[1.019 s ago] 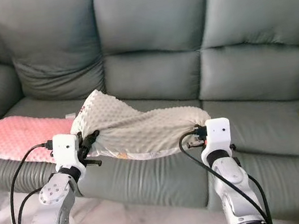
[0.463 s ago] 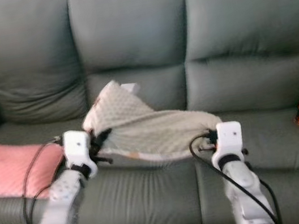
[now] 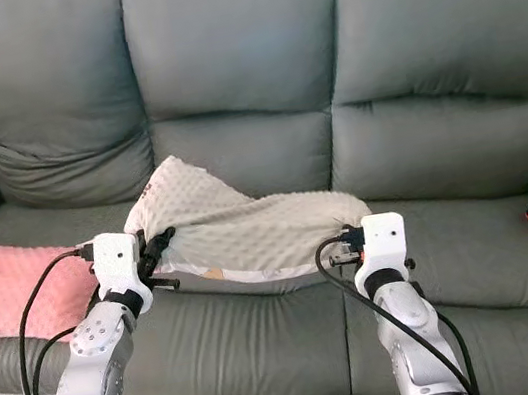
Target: Move the pillow to the sofa
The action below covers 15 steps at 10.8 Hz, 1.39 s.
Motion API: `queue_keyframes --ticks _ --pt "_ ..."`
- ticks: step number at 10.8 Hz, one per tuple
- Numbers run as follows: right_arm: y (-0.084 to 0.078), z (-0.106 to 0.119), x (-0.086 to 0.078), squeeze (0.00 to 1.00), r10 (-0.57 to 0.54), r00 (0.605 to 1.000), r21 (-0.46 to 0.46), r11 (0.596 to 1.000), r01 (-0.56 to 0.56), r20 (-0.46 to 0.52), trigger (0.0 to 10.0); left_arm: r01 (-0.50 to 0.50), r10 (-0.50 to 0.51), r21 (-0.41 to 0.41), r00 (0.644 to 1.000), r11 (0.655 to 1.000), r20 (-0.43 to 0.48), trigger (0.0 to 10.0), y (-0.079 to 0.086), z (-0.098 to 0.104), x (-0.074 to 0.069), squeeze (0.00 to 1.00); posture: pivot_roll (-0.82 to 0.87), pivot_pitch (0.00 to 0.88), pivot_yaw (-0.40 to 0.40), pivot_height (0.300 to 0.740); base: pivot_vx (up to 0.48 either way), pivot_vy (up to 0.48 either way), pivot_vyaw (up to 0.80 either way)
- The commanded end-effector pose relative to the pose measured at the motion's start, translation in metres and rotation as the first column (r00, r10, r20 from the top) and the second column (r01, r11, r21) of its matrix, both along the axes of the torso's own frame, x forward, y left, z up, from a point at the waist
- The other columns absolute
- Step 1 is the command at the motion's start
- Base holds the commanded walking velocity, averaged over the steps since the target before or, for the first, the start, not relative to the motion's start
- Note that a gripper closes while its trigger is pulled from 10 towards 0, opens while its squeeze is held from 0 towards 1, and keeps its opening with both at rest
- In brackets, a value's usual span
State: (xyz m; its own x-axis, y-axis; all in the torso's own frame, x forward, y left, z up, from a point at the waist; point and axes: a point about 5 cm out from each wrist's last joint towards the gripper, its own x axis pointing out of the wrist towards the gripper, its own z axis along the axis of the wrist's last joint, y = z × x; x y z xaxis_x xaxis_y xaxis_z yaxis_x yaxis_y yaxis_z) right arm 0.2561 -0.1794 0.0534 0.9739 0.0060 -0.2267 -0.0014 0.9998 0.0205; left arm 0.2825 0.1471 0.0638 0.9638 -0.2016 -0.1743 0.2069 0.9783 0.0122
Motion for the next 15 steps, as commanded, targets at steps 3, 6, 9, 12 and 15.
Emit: queue_keyframes --ticks 3,6,9,12,15 --pt "0.000 0.003 0.002 0.00 -0.004 1.000 -0.001 1.000 0.004 0.013 10.0 0.002 -0.002 0.000 1.000 1.000 0.025 10.0 0.000 0.006 0.004 0.00 -0.04 0.000 0.018 0.740 0.000 0.480 0.00" --pt "0.001 0.003 0.002 0.00 -0.006 1.000 -0.002 1.000 0.006 0.014 10.0 0.009 -0.009 -0.005 1.000 1.000 0.018 10.0 -0.003 0.006 0.005 0.00 -0.04 0.000 0.019 0.740 0.000 0.480 0.00" --pt "0.001 0.002 0.002 0.00 -0.009 1.000 -0.003 1.000 0.009 0.013 10.0 0.032 -0.032 0.022 0.999 0.999 0.027 10.0 -0.009 0.006 0.004 0.00 -0.03 0.000 0.020 0.740 0.000 0.000 0.00" --pt "-0.001 -0.007 -0.002 0.00 -0.028 0.999 -0.023 0.999 0.026 -0.045 10.0 0.101 -0.097 0.069 0.993 0.992 -0.061 10.0 -0.015 -0.012 0.000 0.00 -0.03 0.000 0.021 0.740 0.000 0.000 0.00" --pt "-0.008 -0.005 -0.003 0.00 -0.065 0.997 -0.022 0.998 0.064 -0.046 10.0 0.066 -0.050 0.132 0.991 0.989 -0.121 10.0 -0.006 -0.023 0.003 0.00 -0.03 0.000 0.036 0.740 0.000 0.000 0.00"
